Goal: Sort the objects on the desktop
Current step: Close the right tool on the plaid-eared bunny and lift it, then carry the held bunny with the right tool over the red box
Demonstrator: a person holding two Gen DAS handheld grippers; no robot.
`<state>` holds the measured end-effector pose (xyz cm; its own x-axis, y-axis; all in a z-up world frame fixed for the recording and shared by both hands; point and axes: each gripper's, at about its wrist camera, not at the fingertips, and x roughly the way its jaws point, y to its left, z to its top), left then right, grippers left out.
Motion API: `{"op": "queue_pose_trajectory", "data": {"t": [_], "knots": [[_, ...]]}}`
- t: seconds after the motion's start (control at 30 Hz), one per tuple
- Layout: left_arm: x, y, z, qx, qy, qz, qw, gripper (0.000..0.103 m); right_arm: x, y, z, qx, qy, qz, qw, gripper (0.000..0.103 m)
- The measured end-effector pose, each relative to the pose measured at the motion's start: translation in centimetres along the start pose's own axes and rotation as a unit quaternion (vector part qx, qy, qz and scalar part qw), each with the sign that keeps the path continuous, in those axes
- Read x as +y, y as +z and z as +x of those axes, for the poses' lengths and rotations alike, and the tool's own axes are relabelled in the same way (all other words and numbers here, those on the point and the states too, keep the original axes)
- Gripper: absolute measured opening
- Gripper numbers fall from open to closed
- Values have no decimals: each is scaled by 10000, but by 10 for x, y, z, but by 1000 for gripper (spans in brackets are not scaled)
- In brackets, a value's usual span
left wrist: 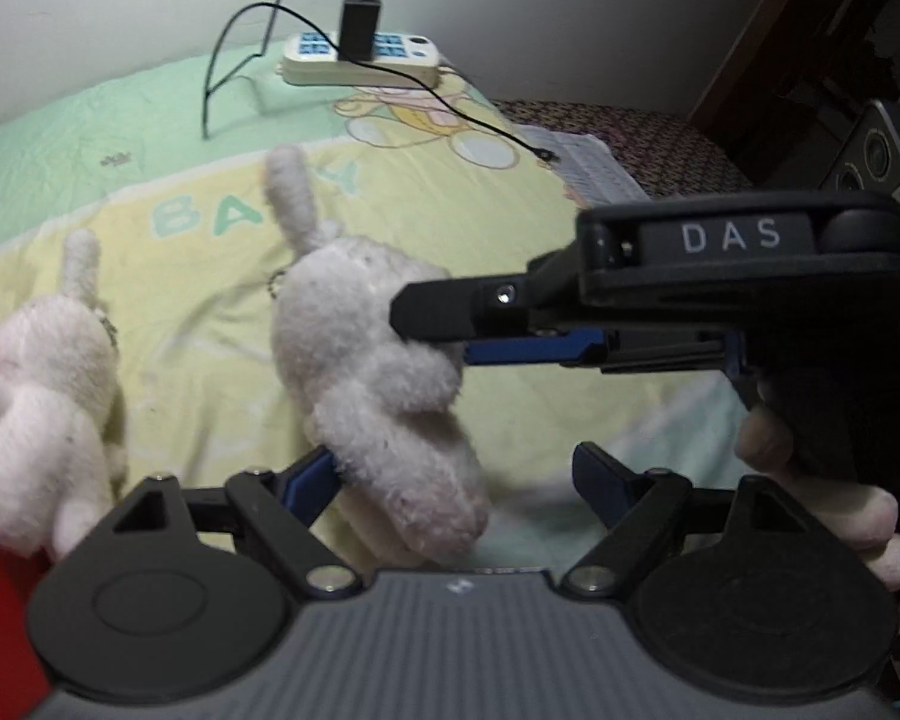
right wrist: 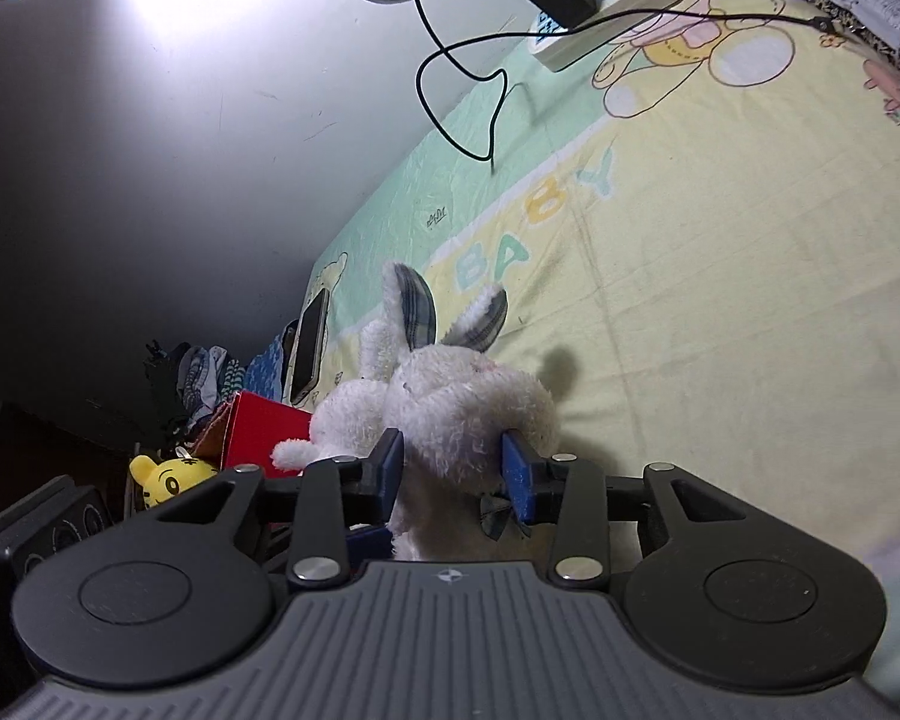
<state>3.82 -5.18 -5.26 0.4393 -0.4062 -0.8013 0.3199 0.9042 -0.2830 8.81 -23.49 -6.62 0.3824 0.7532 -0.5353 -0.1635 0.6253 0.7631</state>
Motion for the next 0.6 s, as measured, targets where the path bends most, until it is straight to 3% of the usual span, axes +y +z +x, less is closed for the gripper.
{"op": "queue_pose_trajectory", "data": {"t": [0.07,0.1,0.23,0.3,0.5,0.6], "knots": [[-17,-9,3,113,-354,150,9992,81,-2,-6,-12,71,-55,64,9999,39],[-26,-13,4,162,-379,258,9988,74,0,-11,-12,212,-45,107,9997,39],[-38,-29,10,339,-163,647,9972,73,8,-32,-20,75,-462,-310,9984,38],[-34,-37,6,350,-75,698,9969,73,4,-36,-21,182,-131,-111,9997,38],[-10,-52,-9,307,54,164,9994,74,-5,-28,-43,-404,129,257,9988,38],[2,-56,-16,238,117,-121,9996,74,-11,-24,-38,-445,-283,313,9981,38]]}}
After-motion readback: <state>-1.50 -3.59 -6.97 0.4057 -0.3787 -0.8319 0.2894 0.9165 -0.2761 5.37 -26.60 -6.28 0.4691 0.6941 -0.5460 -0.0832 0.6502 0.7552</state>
